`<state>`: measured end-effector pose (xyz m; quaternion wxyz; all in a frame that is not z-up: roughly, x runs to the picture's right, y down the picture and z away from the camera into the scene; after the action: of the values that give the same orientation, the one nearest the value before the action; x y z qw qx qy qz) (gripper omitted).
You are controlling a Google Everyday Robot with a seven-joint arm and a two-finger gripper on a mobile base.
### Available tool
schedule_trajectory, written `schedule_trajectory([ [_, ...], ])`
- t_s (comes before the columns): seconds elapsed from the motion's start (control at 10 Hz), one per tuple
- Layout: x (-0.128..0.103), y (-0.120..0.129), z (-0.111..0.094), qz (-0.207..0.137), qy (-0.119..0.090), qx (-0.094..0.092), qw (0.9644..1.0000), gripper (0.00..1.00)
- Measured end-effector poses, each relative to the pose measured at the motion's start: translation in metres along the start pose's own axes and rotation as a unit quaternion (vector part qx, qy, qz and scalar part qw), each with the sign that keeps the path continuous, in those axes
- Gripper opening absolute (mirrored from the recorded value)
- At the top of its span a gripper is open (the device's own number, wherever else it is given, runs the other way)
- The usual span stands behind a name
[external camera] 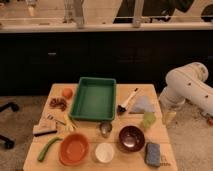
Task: Place sponge in paper cup
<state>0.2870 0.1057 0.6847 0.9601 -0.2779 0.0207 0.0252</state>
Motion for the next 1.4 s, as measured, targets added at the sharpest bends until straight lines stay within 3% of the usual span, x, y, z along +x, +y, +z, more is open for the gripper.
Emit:
schedule_trajectory([
  [0.9, 0.001, 0.000, -0.001, 0.003, 0.002, 0.000, 1.0000, 0.80],
  [1.0, 0.007, 0.004, 0.001, 0.021, 0.014, -0.011, 0.9996, 0.80],
  [1.1, 0.012, 0.004, 0.004, 0.055, 0.026, -0.019, 0.9980, 0.80],
  [1.2, 0.019, 0.006, 0.006, 0.105, 0.044, -0.031, 0.9930, 0.80],
  [1.3, 0.025, 0.008, 0.008, 0.159, 0.061, -0.042, 0.9846, 0.80],
  [1.4, 0.030, 0.009, 0.009, 0.188, 0.072, -0.049, 0.9782, 0.80],
])
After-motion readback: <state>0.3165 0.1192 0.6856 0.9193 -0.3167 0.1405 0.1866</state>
